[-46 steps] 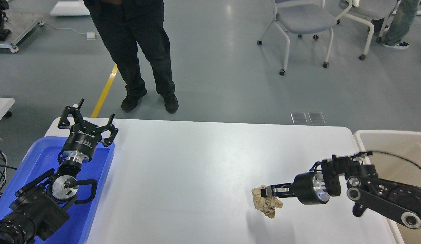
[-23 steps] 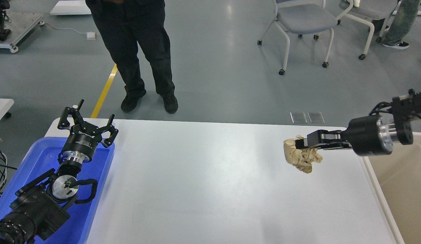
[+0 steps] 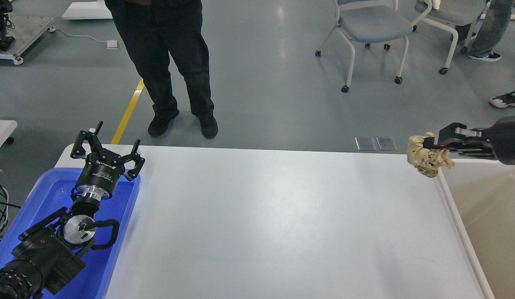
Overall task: Tidy desktop
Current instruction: 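Lift the paper ball and carry it toward the white bin, then open the right gripper to drop the paper ball into the bin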
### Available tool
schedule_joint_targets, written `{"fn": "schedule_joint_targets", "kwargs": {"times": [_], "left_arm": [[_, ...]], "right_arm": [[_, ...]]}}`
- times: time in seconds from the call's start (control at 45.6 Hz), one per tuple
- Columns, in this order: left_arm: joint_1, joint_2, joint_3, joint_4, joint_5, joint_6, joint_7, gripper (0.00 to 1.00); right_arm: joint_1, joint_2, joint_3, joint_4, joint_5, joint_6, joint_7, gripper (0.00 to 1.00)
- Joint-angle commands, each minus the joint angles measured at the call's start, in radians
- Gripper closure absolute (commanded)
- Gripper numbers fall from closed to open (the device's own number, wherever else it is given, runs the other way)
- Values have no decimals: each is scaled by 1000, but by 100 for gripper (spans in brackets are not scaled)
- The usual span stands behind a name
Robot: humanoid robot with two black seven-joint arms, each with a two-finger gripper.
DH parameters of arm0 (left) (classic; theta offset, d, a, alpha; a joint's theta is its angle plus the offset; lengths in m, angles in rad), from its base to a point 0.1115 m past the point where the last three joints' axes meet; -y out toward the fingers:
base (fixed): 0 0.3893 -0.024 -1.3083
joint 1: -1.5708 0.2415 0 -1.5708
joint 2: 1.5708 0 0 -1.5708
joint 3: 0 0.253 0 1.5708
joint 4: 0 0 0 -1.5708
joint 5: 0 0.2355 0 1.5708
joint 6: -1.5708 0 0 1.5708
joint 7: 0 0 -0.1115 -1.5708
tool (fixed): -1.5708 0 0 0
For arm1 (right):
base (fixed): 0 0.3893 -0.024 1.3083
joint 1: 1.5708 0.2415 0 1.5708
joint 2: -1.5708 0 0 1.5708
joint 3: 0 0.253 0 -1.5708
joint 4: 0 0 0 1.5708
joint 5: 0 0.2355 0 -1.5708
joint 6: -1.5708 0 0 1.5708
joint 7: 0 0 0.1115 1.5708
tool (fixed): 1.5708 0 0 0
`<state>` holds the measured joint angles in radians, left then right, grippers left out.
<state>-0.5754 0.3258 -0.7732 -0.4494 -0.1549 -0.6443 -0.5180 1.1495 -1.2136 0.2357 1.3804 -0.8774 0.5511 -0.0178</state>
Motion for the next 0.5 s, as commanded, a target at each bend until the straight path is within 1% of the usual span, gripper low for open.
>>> {"fn": "schedule_joint_targets", "kwargs": {"times": [0.0, 0.066, 0.11, 0.153, 0.241, 0.351, 0.482], "left_arm": [[0, 1, -1, 0, 0, 0, 1, 0], [0, -1, -1, 0, 0, 0, 0, 0], [0, -1, -1, 0, 0, 0, -1, 0], [0, 1, -1, 0, 0, 0, 1, 0], [0, 1, -1, 0, 0, 0, 1, 0], [0, -1, -1, 0, 0, 0, -1, 0], [0, 1, -1, 0, 0, 0, -1, 0]], "right_arm": [[-37, -23, -99, -308, -3, -95, 88, 100], [-65, 5, -144, -394, -2, -143, 130, 100], [-91, 25, -168, -435, 6, -193, 157, 100], [-118, 39, -182, -466, 14, -242, 171, 100], [-197, 81, -185, -536, 38, -348, 177, 100], [-290, 195, -185, -670, 164, -470, 177, 100], [-359, 357, -185, -894, 382, -528, 174, 100]]}}
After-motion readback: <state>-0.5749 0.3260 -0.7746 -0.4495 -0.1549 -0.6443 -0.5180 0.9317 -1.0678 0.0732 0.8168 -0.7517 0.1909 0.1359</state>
